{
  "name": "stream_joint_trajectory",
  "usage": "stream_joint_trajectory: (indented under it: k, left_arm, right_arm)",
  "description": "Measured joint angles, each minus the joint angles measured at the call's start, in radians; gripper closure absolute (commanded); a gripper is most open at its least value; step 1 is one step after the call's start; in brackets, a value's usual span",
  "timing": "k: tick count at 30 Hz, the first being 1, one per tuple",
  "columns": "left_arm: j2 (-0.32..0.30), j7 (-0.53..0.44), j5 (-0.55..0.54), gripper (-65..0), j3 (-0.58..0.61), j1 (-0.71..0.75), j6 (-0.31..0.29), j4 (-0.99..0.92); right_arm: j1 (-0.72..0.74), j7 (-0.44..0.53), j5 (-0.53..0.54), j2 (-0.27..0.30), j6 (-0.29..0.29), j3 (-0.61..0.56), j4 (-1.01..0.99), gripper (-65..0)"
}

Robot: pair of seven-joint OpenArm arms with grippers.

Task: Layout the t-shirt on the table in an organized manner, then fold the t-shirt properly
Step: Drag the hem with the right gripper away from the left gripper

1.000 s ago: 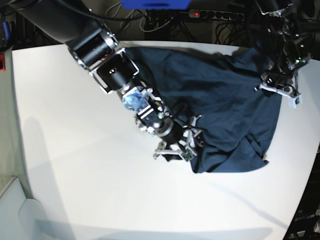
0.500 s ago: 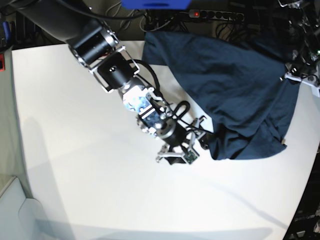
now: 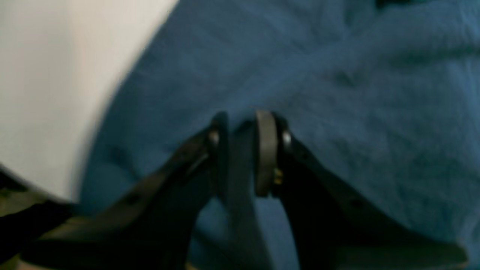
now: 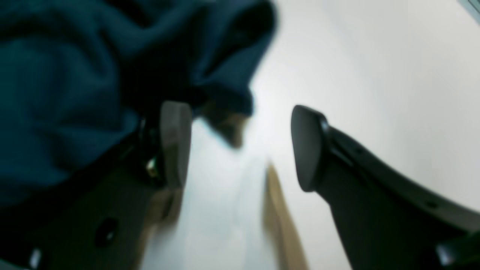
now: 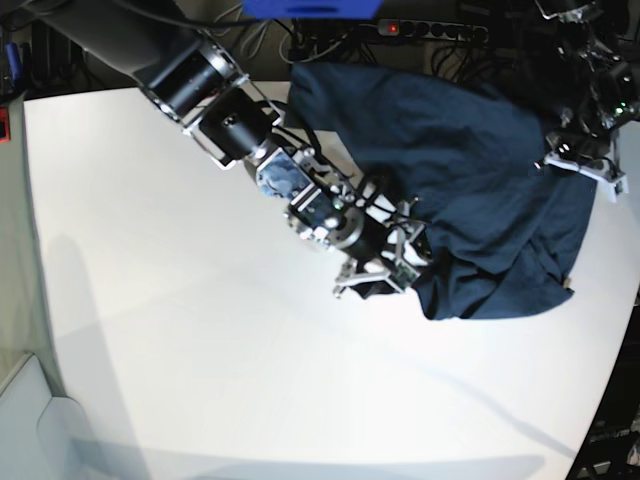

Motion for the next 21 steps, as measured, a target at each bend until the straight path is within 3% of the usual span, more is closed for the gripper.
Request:
stream_joint_trajectory:
  k: [6, 14, 21]
  left_arm:
    - [0.001, -0.018, -0.009, -12.3, 0.129, -0.006, 0.0, 0.005]
    - [0.003, 0.01, -0.001, -12.3, 0.127, 0.039, 0.001, 0.165]
    - [0.002, 0.016, -0.002, -12.3, 0.126, 0.096, 0.002, 0.378]
  right_arm:
    - [0.002, 0.084, 0.003, -0.002, 0.0, -0.039, 0.001, -37.3]
    - [0.025, 0.08, 0.141, -0.002, 0.0, -0.04, -0.004, -37.3]
    - [0.039, 0.084, 0.159, 0.0, 0.0, -0.039, -0.005, -37.3]
